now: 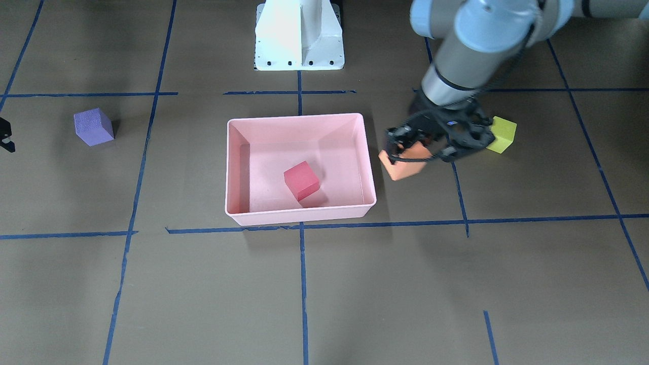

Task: Place blocks into pink bin with both arms
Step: 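Carry the orange cube with the left gripper into the bin and release, then grasp the purple cube with the right gripper while the left arm withdraws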

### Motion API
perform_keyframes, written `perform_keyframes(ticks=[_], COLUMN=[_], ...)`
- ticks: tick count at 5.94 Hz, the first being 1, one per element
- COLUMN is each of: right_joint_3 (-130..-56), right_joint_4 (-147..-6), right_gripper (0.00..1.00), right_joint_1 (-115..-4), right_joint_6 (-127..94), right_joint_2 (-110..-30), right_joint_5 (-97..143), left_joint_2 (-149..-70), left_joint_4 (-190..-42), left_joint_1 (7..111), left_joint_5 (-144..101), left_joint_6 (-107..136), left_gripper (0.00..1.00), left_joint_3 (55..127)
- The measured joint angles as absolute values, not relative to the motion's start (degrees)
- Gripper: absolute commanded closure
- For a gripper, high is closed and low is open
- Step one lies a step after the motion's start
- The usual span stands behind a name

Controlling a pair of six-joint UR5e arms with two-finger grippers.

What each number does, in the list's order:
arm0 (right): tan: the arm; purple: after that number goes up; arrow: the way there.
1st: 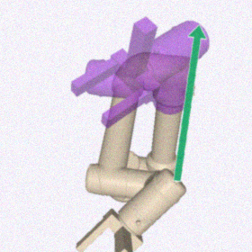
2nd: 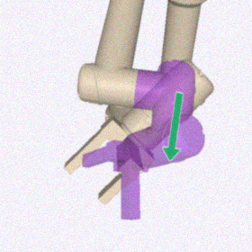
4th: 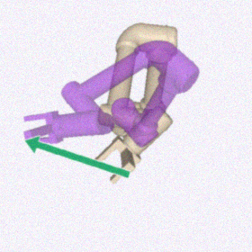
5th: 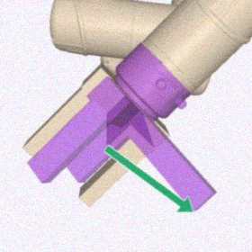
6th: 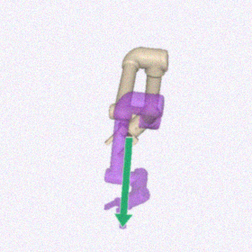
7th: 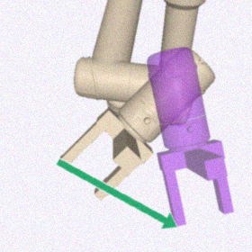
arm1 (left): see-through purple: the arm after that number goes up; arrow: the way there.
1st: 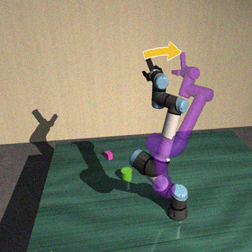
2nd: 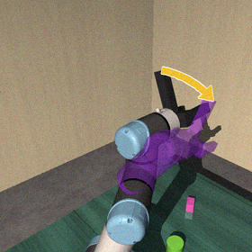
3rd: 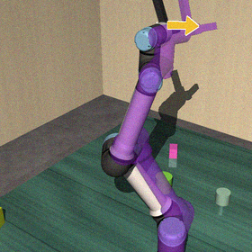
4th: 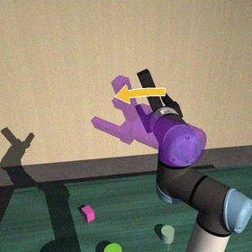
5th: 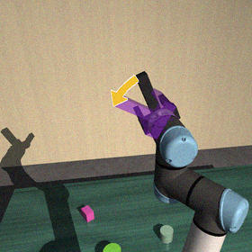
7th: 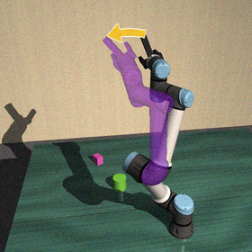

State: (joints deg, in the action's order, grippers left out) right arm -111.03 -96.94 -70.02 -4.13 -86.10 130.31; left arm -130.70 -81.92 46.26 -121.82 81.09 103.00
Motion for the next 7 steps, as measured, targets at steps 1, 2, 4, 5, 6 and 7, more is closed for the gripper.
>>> perform_keyframes(ticks=[1,2,4,5,6,7], right_joint_3=[-113.7,-116.0,-117.1,-116.3,-115.7,-115.2], right_joint_4=[-96.9,-96.8,-85.1,-69.7,-60.7,-57.7], right_gripper=[0.0,0.0,0.0,0.0,0.0,0.0], right_joint_1=[-68.3,-66.2,-58.4,-51.3,-45.3,-42.0], right_joint_6=[-4.1,-4.1,-15.4,-30.3,-40.8,-44.6], right_joint_2=[-88.2,-90.3,-96.3,-102.0,-105.3,-106.5], right_joint_5=[130.2,130.0,126.6,122.7,118.9,116.4], left_joint_2=[-133.7,-135.2,-135.6,-135.5,-135.4,-135.3], left_joint_4=[-81.6,-81.5,-81.6,-81.6,-81.6,-81.6], left_joint_1=[41.9,38.4,35.8,35.5,35.5,35.4], left_joint_5=[-118.7,-115.6,-113.6,-113.4,-113.4,-113.2], left_joint_6=[83.8,85.1,85.4,85.3,85.3,85.3], left_gripper=[0.0,0.0,0.0,0.0,0.0,0.0], left_joint_3=[102.6,102.3,102.2,102.2,102.3,102.3])
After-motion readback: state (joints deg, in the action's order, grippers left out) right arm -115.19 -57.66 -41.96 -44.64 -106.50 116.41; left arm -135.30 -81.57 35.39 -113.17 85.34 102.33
